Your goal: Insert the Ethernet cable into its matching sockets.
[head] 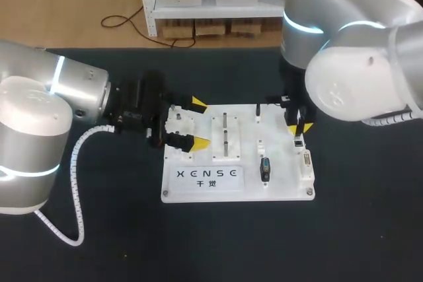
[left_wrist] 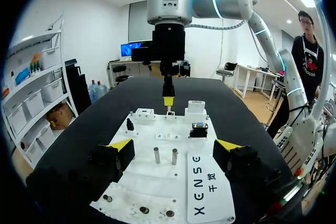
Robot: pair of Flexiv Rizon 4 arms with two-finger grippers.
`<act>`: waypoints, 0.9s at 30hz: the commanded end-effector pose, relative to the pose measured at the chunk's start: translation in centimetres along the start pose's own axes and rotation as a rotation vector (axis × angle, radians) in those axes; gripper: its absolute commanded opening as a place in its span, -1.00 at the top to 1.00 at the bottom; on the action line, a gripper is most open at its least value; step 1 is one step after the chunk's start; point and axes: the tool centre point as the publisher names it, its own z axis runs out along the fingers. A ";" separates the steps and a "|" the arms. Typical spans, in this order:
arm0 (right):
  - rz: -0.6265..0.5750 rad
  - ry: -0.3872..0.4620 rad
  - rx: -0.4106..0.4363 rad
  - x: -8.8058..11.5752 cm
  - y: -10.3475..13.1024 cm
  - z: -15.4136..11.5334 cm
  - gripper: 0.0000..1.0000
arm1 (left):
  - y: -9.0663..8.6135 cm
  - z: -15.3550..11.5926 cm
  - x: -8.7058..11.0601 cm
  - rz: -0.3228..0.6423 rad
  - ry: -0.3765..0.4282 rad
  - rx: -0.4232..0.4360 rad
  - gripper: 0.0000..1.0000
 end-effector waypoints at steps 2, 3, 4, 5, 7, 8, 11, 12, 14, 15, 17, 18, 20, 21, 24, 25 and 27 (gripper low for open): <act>0.004 0.001 0.000 0.3 -0.1 0.4 1.00 | 0.0 0.0 0.1 0.003 -0.004 -0.001 -1.00; 0.004 0.003 0.000 0.3 -0.1 0.4 1.00 | 0.0 0.0 0.1 0.003 -0.004 -0.001 -1.00; 0.005 0.004 0.000 0.3 -0.1 0.5 1.00 | 0.0 0.0 0.1 0.003 -0.004 -0.001 -1.00; 0.006 0.005 -0.001 0.4 -0.1 0.5 1.00 | 0.0 0.0 0.1 0.003 -0.004 -0.001 -1.00; 0.007 0.008 -0.001 0.4 0.0 0.6 1.00 | 0.0 0.0 0.1 0.003 -0.004 -0.001 -1.00; 0.007 0.010 -0.001 0.5 0.0 0.7 1.00 | 0.0 0.0 0.1 0.003 -0.004 -0.001 -1.00; 0.009 0.013 -0.002 0.5 -0.1 0.9 1.00 | 0.0 0.0 0.1 0.003 -0.004 -0.001 -1.00; 0.010 0.013 -0.003 0.5 -0.2 0.9 1.00 | 0.0 0.0 0.1 0.003 -0.004 -0.001 -1.00; 0.010 0.013 -0.002 0.4 -0.2 1.0 1.00 | 0.0 0.0 0.1 0.003 -0.004 -0.001 -1.00; 0.010 0.013 -0.002 0.4 -0.2 1.0 1.00 | 0.0 0.0 0.1 0.003 -0.004 -0.001 -1.00; 0.009 0.013 -0.003 0.4 -0.2 1.0 1.00 | 0.0 0.0 0.1 0.003 -0.004 -0.001 -1.00; 0.009 0.013 -0.003 0.4 -0.3 1.0 1.00 | 0.0 0.0 0.1 0.003 -0.004 -0.001 -1.00; 0.009 0.013 -0.003 0.3 -0.3 1.1 1.00 | 0.0 0.0 0.1 0.003 -0.004 -0.001 -1.00; 0.008 0.014 -0.003 0.3 -0.3 1.1 1.00 | 0.0 0.0 0.1 0.003 -0.004 -0.001 -1.00; 0.007 0.015 -0.003 0.3 -0.3 1.2 1.00 | 0.0 0.0 0.1 0.003 -0.004 -0.001 -1.00; 0.006 0.015 -0.003 0.3 -0.3 1.2 1.00 | 0.0 0.0 0.1 0.003 -0.004 -0.001 -1.00; 0.006 0.016 -0.004 0.3 -0.3 1.2 1.00 | 0.0 0.0 0.1 0.003 -0.004 -0.001 -1.00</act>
